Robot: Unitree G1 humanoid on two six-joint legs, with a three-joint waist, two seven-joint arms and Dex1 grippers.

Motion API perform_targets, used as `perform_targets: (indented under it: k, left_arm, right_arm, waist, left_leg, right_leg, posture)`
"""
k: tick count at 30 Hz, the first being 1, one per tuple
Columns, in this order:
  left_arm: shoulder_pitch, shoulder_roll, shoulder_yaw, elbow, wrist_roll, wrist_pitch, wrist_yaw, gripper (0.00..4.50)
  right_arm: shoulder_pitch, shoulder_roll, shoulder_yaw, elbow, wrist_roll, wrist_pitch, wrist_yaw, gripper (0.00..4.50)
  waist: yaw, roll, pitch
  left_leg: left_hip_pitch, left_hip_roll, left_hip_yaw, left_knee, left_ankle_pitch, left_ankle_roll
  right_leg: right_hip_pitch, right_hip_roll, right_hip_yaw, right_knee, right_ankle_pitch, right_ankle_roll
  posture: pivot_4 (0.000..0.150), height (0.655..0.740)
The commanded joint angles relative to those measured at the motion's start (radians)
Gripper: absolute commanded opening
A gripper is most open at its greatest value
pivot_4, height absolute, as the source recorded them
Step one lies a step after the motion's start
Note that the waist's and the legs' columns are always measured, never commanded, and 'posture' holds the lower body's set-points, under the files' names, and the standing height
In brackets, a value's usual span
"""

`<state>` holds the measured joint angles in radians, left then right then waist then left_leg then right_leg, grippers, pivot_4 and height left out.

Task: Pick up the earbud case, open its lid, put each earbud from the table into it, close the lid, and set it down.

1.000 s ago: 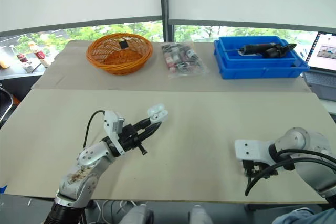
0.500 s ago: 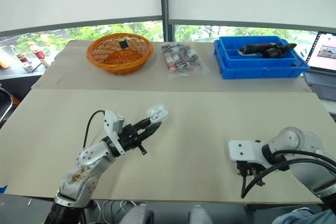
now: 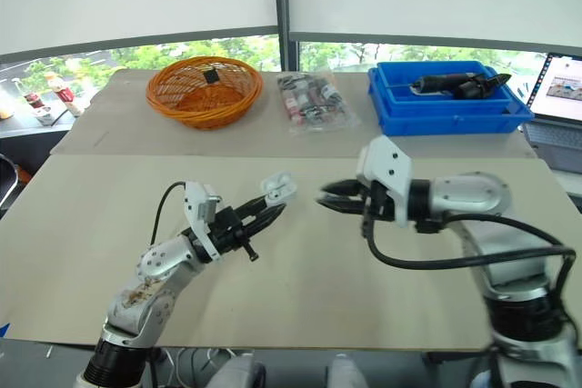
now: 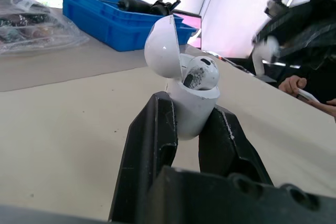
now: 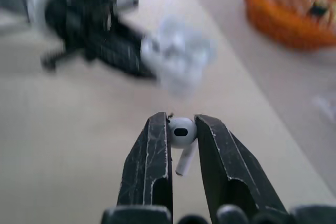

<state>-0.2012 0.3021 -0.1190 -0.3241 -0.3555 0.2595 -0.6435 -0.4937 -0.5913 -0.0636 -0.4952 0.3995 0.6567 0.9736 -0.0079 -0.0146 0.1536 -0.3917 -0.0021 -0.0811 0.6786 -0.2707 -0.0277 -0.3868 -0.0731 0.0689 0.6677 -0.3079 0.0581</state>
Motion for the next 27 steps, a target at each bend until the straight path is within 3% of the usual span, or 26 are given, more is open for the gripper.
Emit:
perform_targets:
  k: [1, 8, 27]
  left_arm:
    - [-0.030, -0.005, 0.008, -0.014, -0.026, -0.007, -0.015, 0.56]
    - [-0.054, -0.001, 0.006, -0.027, -0.067, 0.038, -0.034, 0.56]
    - [-0.066, 0.015, 0.022, -0.056, -0.102, 0.081, -0.040, 0.56]
  right_arm:
    - [0.009, 0.127, -0.030, -0.088, 0.063, -0.040, -0.155, 0.34]
    - [0.043, 0.247, 0.059, -0.064, 0.037, -0.110, -0.264, 0.34]
    - [0.158, 0.203, 0.132, 0.134, -0.130, -0.469, -0.248, 0.34]
  waist:
    - [0.001, 0.000, 0.000]
    - [-0.007, 0.000, 0.000]
    - [-0.010, 0.000, 0.000]
  left_leg:
    - [0.000, 0.000, 0.000, 0.000, 0.000, 0.000]
    - [0.002, -0.001, 0.000, 0.000, 0.000, 0.000]
    - [0.002, 0.000, 0.001, -0.001, 0.000, 0.000]
  right_leg:
    - [0.000, 0.000, 0.000, 0.000, 0.000, 0.000]
    - [-0.002, -0.001, 0.000, 0.005, 0.000, 0.000]
    - [-0.002, 0.000, 0.000, 0.005, 0.000, 0.000]
  posture:
    - [0.150, 0.7400]
    - [0.150, 0.7400]
    - [0.150, 0.7400]
